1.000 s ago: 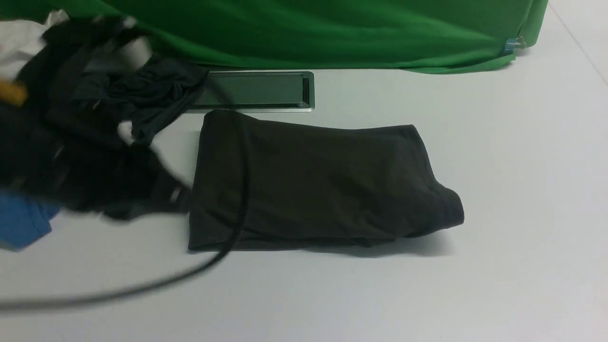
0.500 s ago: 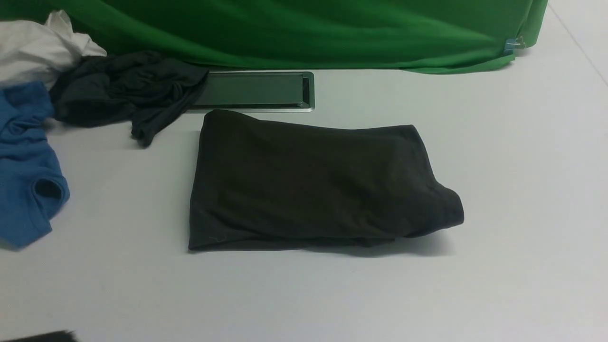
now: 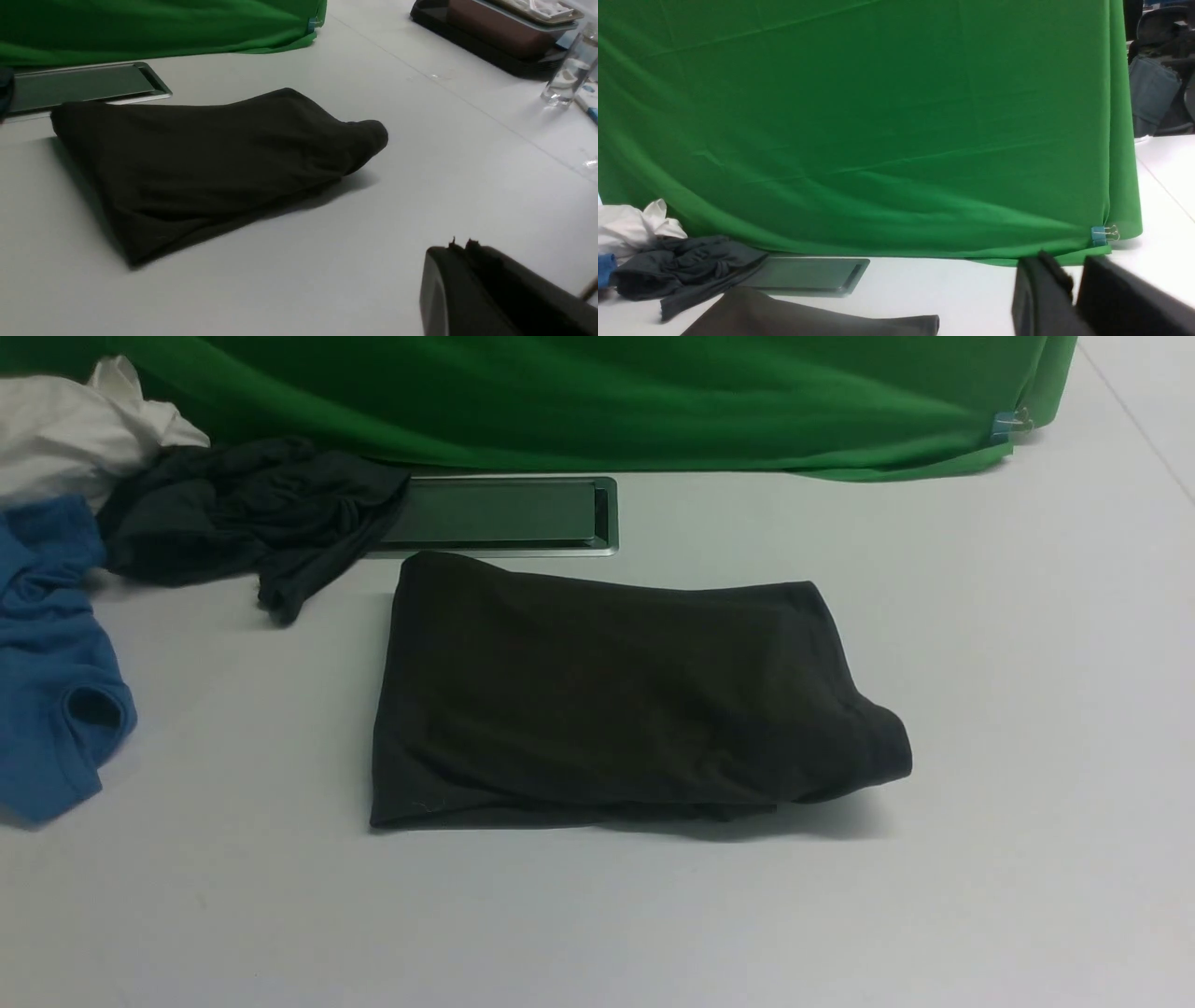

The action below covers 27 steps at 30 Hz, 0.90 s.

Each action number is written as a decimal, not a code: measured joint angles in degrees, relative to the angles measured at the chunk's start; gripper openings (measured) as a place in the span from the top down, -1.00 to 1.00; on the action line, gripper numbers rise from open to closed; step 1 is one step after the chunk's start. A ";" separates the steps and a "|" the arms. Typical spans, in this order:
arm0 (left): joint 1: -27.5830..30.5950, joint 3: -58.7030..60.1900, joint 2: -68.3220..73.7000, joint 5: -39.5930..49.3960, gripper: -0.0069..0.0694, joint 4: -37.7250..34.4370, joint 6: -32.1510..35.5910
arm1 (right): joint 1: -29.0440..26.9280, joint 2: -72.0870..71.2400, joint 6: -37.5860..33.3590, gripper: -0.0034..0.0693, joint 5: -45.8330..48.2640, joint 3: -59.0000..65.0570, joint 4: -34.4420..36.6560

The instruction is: Fold a long-sleeved shirt on a white desktop.

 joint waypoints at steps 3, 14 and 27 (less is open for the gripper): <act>0.00 4.49 0.00 -16.52 0.77 8.36 3.50 | 0.00 0.00 0.00 0.55 0.00 0.00 0.00; 7.05 31.52 -0.91 -36.66 0.77 28.61 -23.18 | 0.00 0.00 0.00 0.48 0.00 0.00 0.00; 7.60 38.83 -1.31 -42.82 0.77 25.71 -18.38 | 0.00 0.00 0.00 0.43 0.00 0.04 0.00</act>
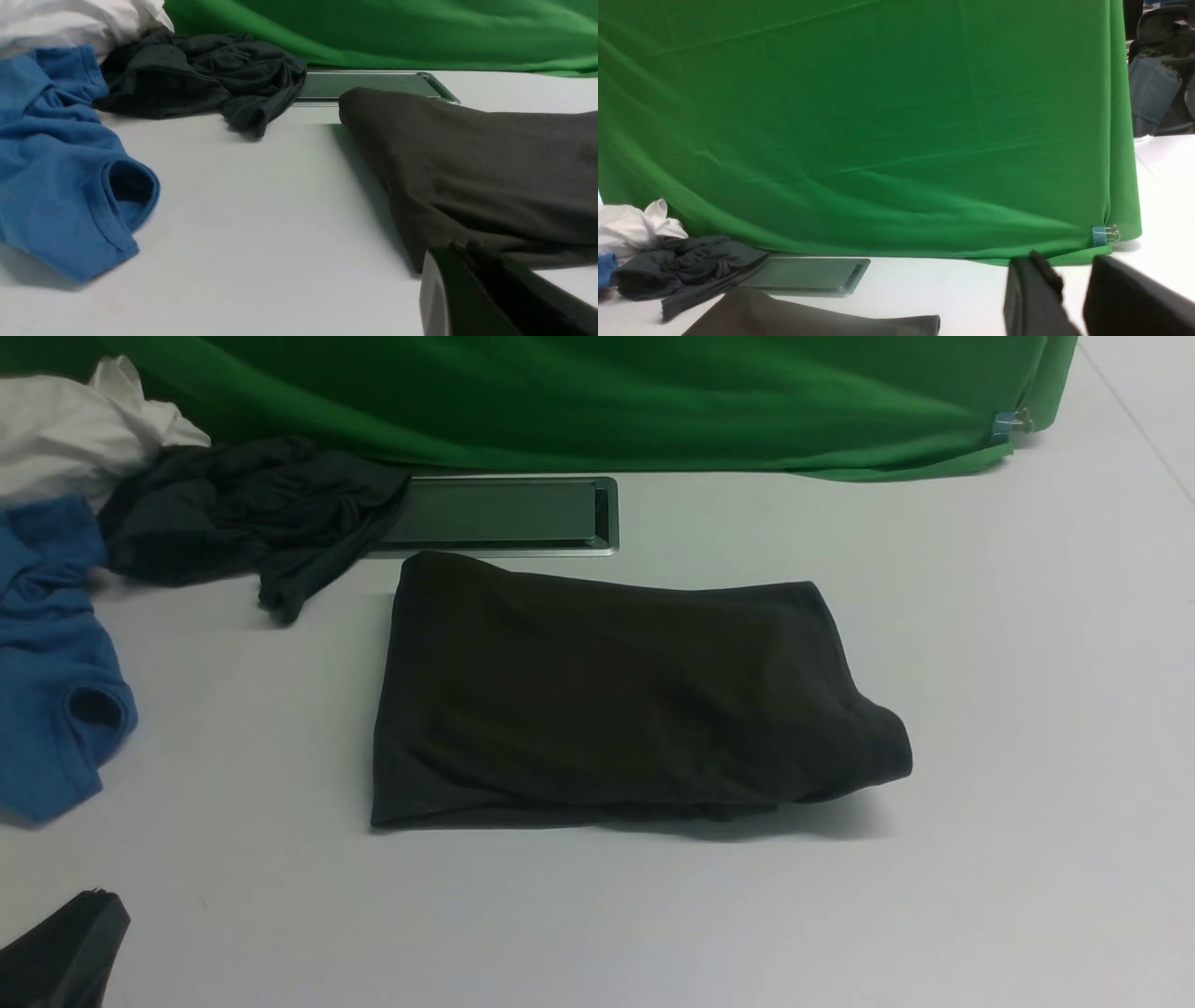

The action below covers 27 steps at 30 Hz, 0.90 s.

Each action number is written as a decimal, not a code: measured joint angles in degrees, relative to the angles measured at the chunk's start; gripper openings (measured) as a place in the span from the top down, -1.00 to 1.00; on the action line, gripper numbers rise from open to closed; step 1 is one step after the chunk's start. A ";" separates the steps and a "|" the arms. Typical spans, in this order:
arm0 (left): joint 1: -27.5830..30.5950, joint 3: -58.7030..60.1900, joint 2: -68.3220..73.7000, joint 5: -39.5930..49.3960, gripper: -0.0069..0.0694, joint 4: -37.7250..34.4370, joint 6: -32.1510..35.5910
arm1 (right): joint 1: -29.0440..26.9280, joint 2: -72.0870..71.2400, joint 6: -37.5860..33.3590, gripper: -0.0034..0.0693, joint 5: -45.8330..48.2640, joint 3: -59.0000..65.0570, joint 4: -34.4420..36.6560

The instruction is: Fold a long-sleeved shirt on a white desktop.

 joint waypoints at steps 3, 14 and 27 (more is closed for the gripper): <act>0.00 0.00 0.00 -0.24 0.77 -0.37 0.09 | 0.00 0.00 0.00 0.42 0.00 0.00 0.00; 0.00 0.00 0.00 -0.44 0.77 -0.42 0.12 | 0.00 0.00 0.00 0.38 0.00 0.00 0.00; 0.00 0.00 0.00 -0.44 0.77 -0.42 2.39 | 0.00 0.00 0.00 0.30 0.00 0.00 0.00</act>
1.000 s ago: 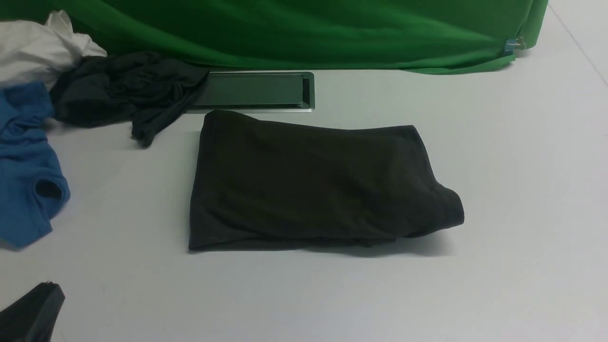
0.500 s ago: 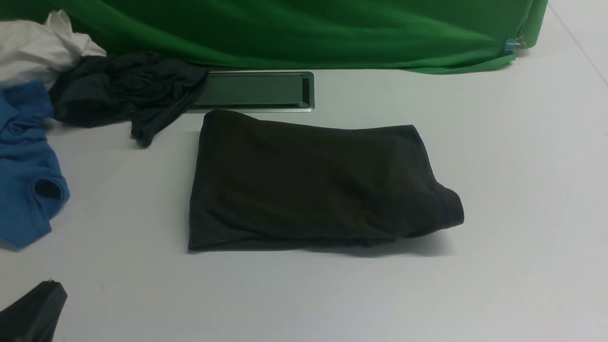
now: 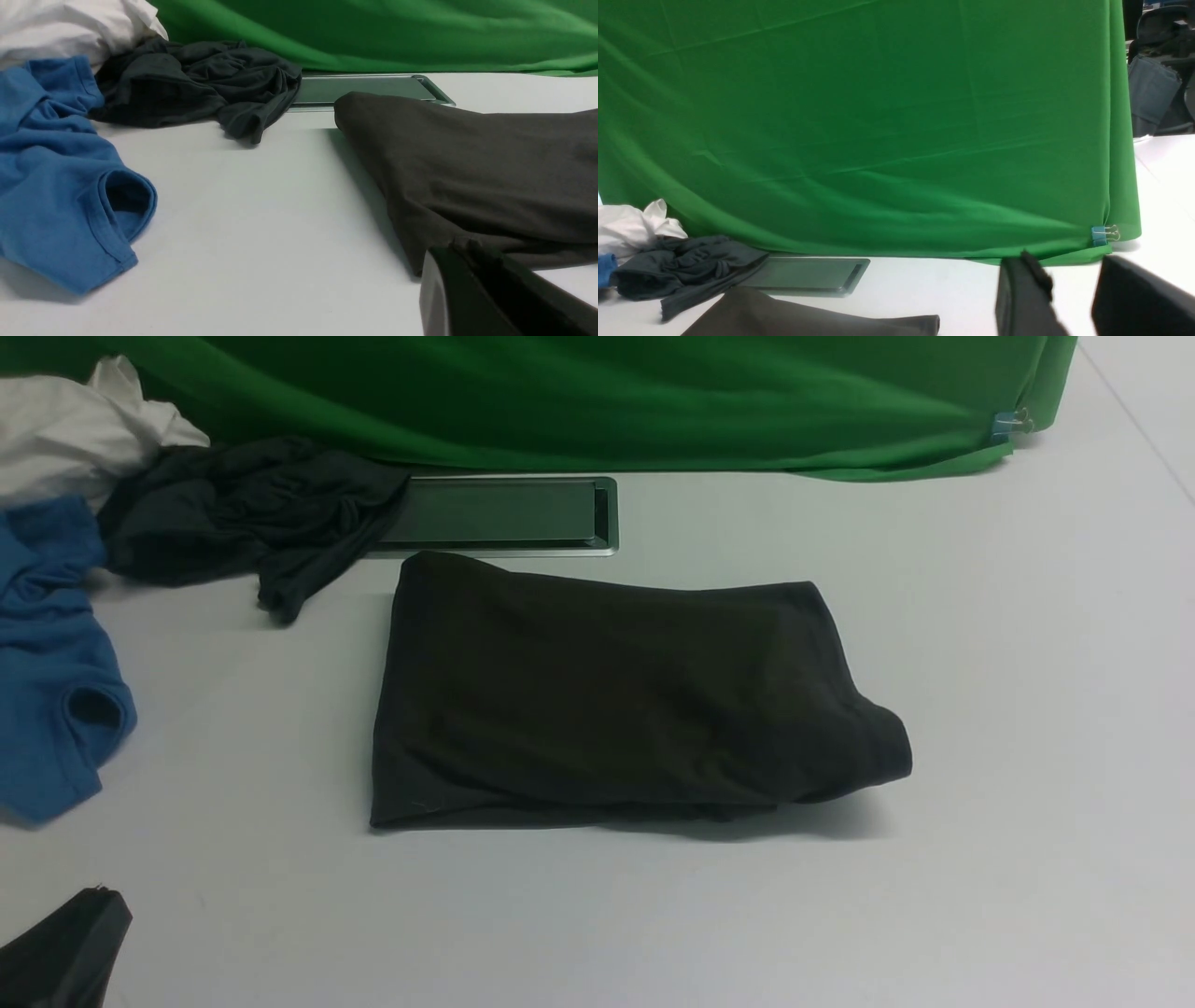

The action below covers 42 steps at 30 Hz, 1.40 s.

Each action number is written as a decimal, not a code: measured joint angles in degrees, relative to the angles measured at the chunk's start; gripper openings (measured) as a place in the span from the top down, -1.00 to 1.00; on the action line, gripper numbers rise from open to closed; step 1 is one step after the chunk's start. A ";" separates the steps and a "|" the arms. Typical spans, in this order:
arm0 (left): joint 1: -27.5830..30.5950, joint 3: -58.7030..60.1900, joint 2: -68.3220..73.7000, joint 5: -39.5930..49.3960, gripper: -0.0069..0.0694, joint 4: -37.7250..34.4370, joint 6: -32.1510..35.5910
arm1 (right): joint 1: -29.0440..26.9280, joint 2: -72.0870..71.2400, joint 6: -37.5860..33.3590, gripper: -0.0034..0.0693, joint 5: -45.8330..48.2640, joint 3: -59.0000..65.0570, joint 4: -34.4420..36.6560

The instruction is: Fold a long-sleeved shirt on a white desktop.

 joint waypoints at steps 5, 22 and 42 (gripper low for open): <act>3.77 0.00 0.00 -0.02 0.77 0.00 0.13 | -0.07 -0.16 0.00 0.27 0.07 0.00 0.00; 10.76 0.00 0.00 -0.12 0.77 0.00 0.13 | -11.00 -3.34 0.02 0.25 0.37 0.26 0.00; 10.76 0.00 0.00 -0.19 0.77 0.00 0.13 | -16.98 -3.40 -1.33 0.25 5.19 6.66 -12.38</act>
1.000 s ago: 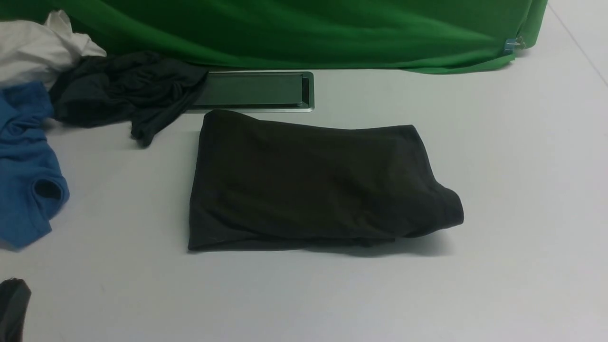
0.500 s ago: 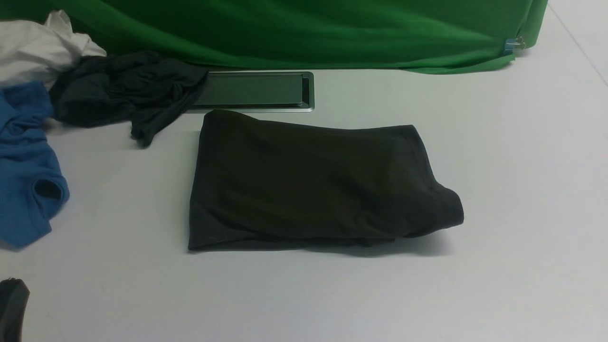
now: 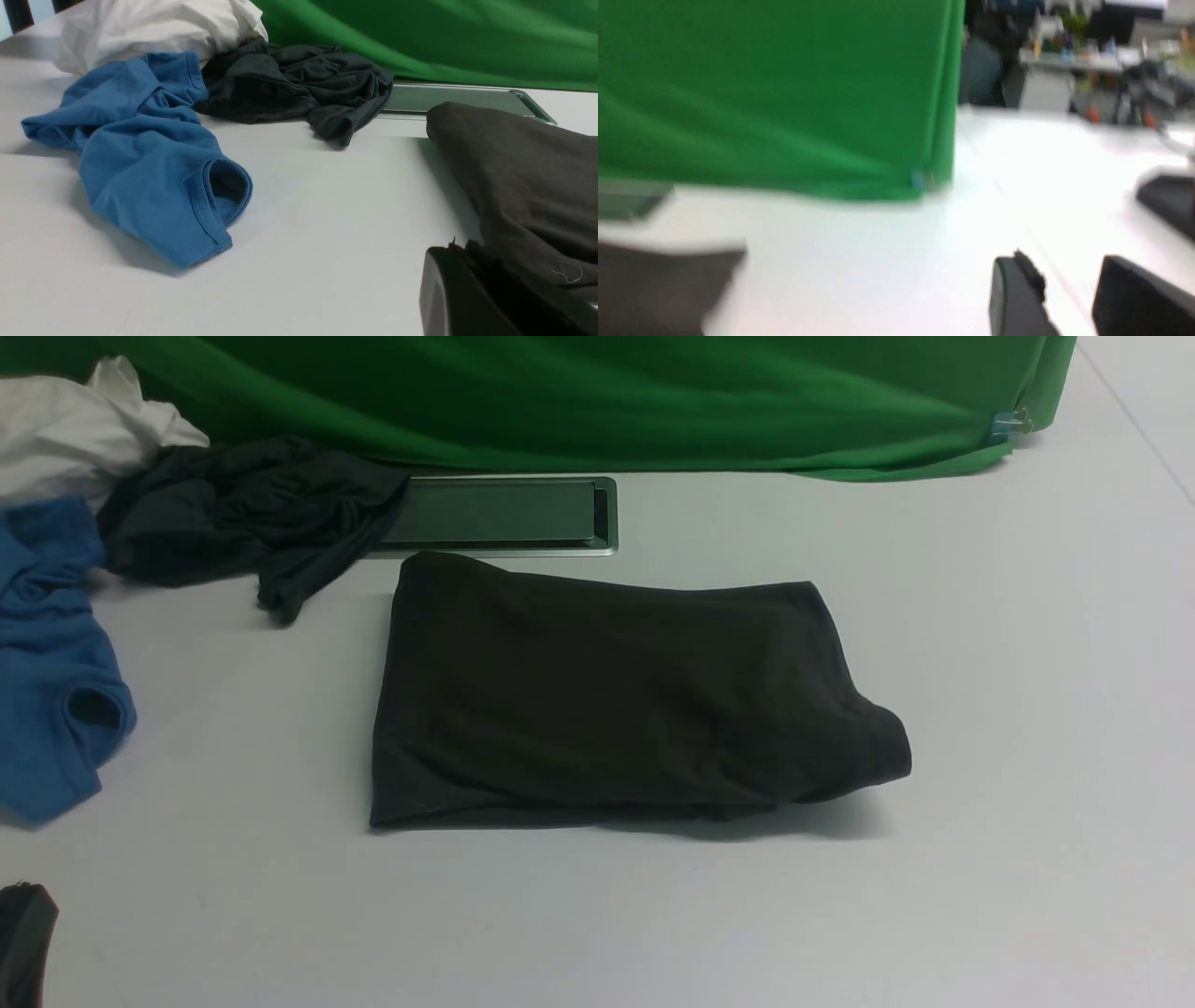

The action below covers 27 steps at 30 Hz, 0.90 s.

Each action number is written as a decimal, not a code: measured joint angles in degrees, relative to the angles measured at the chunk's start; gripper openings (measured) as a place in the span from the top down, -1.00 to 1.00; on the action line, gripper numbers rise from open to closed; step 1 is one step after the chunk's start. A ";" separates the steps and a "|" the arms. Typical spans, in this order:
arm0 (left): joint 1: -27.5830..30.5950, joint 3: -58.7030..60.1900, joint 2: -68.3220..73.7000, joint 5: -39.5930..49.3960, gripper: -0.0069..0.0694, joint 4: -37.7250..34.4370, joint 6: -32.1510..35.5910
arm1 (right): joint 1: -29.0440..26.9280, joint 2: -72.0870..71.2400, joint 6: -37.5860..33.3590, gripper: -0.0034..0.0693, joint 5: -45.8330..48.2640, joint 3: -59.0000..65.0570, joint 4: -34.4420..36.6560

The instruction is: Fold a long-sleeved shirt on a white desktop.

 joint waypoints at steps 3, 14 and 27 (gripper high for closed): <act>0.00 0.00 0.00 0.00 0.77 0.00 0.00 | -1.14 -0.10 -0.06 0.25 0.88 5.20 -0.21; 0.00 0.00 -0.04 -0.19 0.77 0.00 0.00 | -1.37 -7.12 2.86 0.25 -0.02 11.95 0.14; 0.00 0.00 -0.04 -0.19 0.77 0.00 0.00 | -1.43 -7.27 3.00 0.25 -0.02 11.95 0.17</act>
